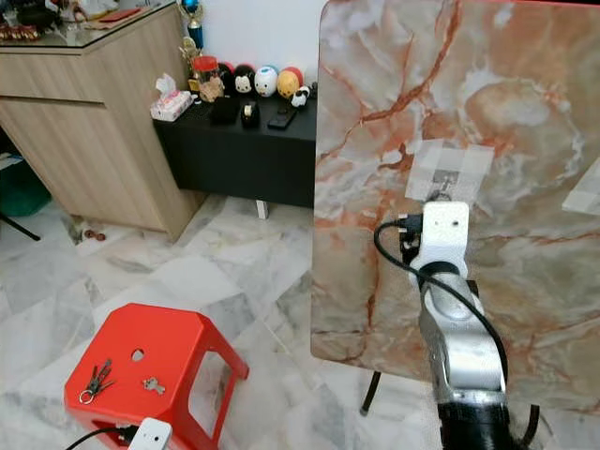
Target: Hang keys on a hook
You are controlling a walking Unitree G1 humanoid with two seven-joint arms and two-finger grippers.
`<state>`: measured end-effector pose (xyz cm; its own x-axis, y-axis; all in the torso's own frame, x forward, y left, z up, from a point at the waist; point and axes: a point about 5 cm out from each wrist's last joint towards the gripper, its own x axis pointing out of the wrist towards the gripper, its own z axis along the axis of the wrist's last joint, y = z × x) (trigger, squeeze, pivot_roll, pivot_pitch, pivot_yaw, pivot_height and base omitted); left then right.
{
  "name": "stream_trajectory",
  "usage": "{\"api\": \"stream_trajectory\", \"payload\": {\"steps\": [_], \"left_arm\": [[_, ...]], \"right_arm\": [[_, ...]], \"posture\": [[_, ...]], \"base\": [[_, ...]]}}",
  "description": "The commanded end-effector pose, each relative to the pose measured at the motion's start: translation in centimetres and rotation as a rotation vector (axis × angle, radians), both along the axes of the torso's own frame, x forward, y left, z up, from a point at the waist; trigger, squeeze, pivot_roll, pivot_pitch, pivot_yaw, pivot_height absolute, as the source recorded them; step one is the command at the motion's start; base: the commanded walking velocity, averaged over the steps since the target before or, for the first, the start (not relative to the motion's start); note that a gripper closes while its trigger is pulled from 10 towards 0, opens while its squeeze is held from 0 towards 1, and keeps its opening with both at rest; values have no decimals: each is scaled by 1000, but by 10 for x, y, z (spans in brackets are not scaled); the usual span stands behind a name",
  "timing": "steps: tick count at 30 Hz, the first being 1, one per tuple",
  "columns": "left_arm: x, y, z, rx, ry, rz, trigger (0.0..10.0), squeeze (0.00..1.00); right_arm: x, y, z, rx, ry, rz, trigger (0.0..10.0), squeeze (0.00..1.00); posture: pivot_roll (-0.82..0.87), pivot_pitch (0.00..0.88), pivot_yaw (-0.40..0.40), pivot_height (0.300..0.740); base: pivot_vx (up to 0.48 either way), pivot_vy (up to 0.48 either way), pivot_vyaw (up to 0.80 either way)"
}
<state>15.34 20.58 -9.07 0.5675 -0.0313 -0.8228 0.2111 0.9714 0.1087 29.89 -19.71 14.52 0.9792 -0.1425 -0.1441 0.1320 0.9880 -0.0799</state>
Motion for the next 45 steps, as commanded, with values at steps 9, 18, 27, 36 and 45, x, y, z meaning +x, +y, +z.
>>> {"api": "stream_trajectory", "payload": {"steps": [9, 18, 27, 36, 45], "left_arm": [[-8, 6, -2, 17, 31, 7, 10000, 0], [-6, 2, -3, 15, 29, 7, 10000, 0], [-6, 0, -3, 17, 35, 18, 10000, 0], [-6, -2, -4, 18, 42, 13, 10000, 0], [-3, -4, -3, 13, 29, 8, 10000, 0]], "right_arm": [[-37, 7, -38, 55, 75, 15, 10000, 0], [-34, 2, -97, 60, 222, 30, 10000, 0], [-53, 0, -172, 93, 498, -10, 10000, 0], [-99, 9, -219, 167, 736, -48, 10000, 0], [-129, 13, -236, 144, 862, -19, 10000, 0]], "posture": [[-2, 0, 17, 740], [-8, 0, 15, 740], [5, 0, 2, 740], [-13, 0, -2, 740], [-2, 0, -7, 740]], "base": [[0, 0, 0], [0, 0, 0], [0, 0, 0], [0, 0, 0], [0, 0, 0]]}}
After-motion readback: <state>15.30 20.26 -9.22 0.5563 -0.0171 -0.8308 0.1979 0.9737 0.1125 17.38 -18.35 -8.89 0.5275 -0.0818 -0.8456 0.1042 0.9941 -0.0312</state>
